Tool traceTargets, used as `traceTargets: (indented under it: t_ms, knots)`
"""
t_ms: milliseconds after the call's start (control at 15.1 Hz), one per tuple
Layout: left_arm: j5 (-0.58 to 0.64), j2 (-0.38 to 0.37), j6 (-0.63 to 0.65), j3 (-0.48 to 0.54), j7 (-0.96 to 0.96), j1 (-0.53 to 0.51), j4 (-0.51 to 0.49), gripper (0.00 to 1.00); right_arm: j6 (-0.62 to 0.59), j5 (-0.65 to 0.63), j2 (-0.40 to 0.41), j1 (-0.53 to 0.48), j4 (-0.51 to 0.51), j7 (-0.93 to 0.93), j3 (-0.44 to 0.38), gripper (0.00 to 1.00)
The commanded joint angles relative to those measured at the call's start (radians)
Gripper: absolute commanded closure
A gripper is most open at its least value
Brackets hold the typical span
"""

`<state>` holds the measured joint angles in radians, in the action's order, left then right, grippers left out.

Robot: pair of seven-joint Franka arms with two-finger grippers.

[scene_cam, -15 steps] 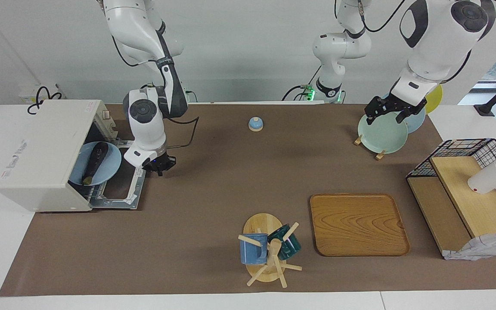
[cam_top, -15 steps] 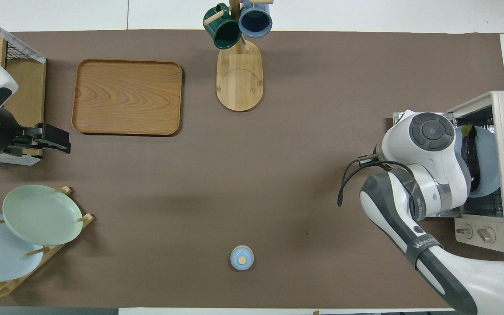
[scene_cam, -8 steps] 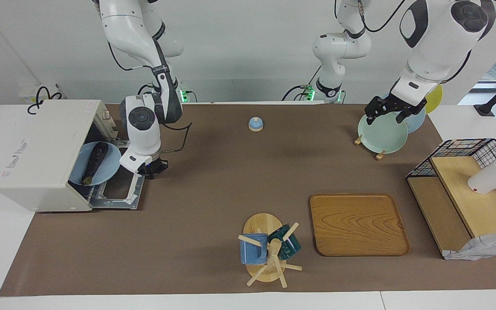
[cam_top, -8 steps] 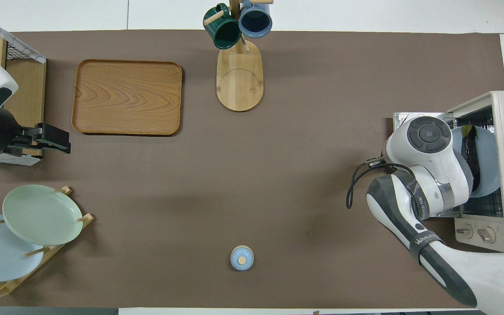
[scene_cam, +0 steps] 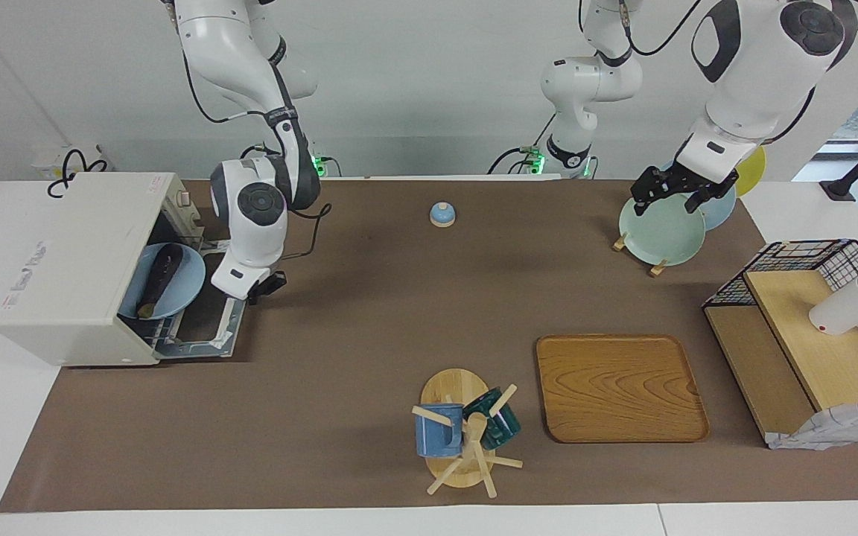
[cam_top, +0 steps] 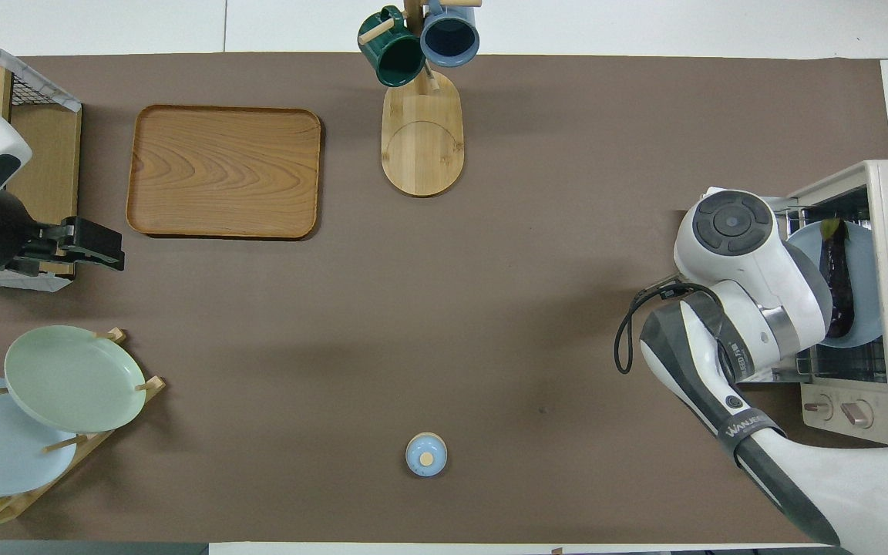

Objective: Put eggplant into oven
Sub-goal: 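Release the plate and draw the right gripper back out of the oven, then push the oven door shut with the right gripper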

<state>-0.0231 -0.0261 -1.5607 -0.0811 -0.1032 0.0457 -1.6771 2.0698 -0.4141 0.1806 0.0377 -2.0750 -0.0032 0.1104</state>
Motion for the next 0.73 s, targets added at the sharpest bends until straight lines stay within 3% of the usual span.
traceTargets:
  t_ms: [0,663]
  knots:
    - [0.002,-0.012,0.005,-0.005,-0.007,-0.009,-0.003,0.0,-0.053,-0.005,-0.052,-0.077,0.07,-0.142,-0.017,1.0]
    - [0.002,-0.012,0.005,-0.005,-0.007,-0.009,-0.003,0.0,-0.183,0.11,-0.138,-0.24,0.151,-0.385,-0.02,1.0]
